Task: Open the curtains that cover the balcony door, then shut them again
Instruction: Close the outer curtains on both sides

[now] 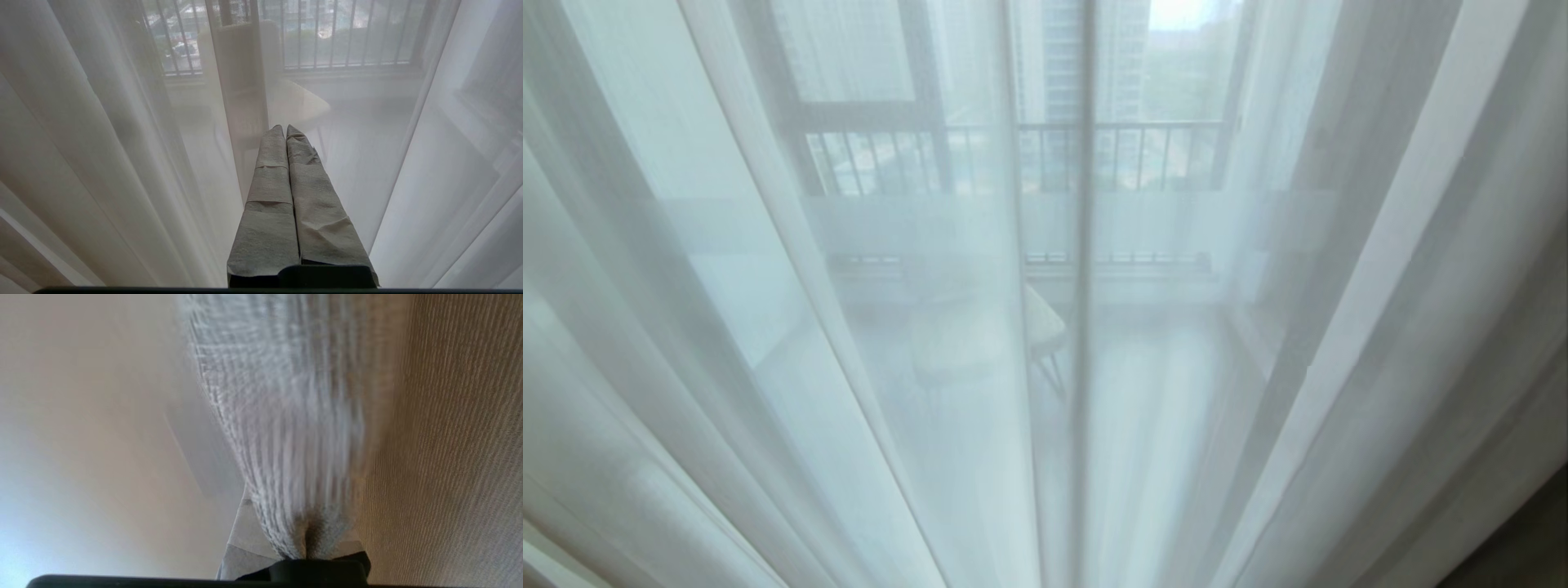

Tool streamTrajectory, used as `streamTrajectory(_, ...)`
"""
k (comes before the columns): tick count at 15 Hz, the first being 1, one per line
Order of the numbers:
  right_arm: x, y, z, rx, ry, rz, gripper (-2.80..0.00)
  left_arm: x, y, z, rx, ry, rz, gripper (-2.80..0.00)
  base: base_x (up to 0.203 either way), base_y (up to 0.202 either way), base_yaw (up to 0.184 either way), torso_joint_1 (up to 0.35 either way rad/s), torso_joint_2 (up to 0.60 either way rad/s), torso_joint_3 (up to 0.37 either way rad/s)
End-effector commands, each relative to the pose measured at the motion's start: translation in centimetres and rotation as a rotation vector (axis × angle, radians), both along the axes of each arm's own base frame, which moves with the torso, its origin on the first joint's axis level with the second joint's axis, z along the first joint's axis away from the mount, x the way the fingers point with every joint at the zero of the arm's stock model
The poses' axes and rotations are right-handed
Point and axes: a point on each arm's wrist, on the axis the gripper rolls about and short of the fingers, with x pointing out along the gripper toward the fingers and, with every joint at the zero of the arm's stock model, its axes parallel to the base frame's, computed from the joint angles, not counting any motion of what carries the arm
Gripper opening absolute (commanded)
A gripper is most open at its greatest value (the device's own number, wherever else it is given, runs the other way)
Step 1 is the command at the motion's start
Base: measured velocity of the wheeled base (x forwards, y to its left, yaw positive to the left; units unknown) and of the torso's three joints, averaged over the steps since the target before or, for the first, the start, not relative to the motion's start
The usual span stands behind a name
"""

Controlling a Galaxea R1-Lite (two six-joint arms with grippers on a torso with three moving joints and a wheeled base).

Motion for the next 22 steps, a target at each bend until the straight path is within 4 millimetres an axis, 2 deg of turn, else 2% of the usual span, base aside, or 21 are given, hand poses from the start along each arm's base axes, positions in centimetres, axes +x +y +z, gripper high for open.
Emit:
streamTrajectory(1, -1.3, 1.3, 0.6, -0.031, -0.035, 0.004, -2.8, 0.0, 0.0, 0.0, 0.0, -0.001, 0.001, -2.8, 0.0, 0.0, 0.0, 0.0, 0.0, 0.0)
streamTrajectory(5, -4.3, 4.2, 0.8, -0.086, -0.087, 0.001, -2.8, 0.0, 0.0, 0.0, 0.0, -0.002, 0.001, -2.8, 0.0, 0.0, 0.0, 0.0, 0.0, 0.0)
streamTrajectory(9, -7.9, 7.6, -0.7, -0.121, -0.119, 0.003, -2.8, 0.0, 0.0, 0.0, 0.0, -0.001, 0.0, -2.8, 0.0, 0.0, 0.0, 0.0, 0.0, 0.0)
streamTrajectory(12, -8.9, 8.9, -1.3, -0.125, -0.133, 0.085, -2.8, 0.0, 0.0, 0.0, 0.0, -0.002, 0.0, -2.8, 0.0, 0.0, 0.0, 0.0, 0.0, 0.0)
streamTrajectory(17, -8.5, 9.9, -1.3, -0.199, -0.107, 0.39, -2.8, 0.0, 0.0, 0.0, 0.0, -0.001, 0.0, -2.8, 0.0, 0.0, 0.0, 0.0, 0.0, 0.0)
streamTrajectory(22, -5.0, 10.8, -0.8, -0.342, -0.064, 0.676, -2.8, 0.0, 0.0, 0.0, 0.0, -0.001, 0.0, -2.8, 0.0, 0.0, 0.0, 0.0, 0.0, 0.0)
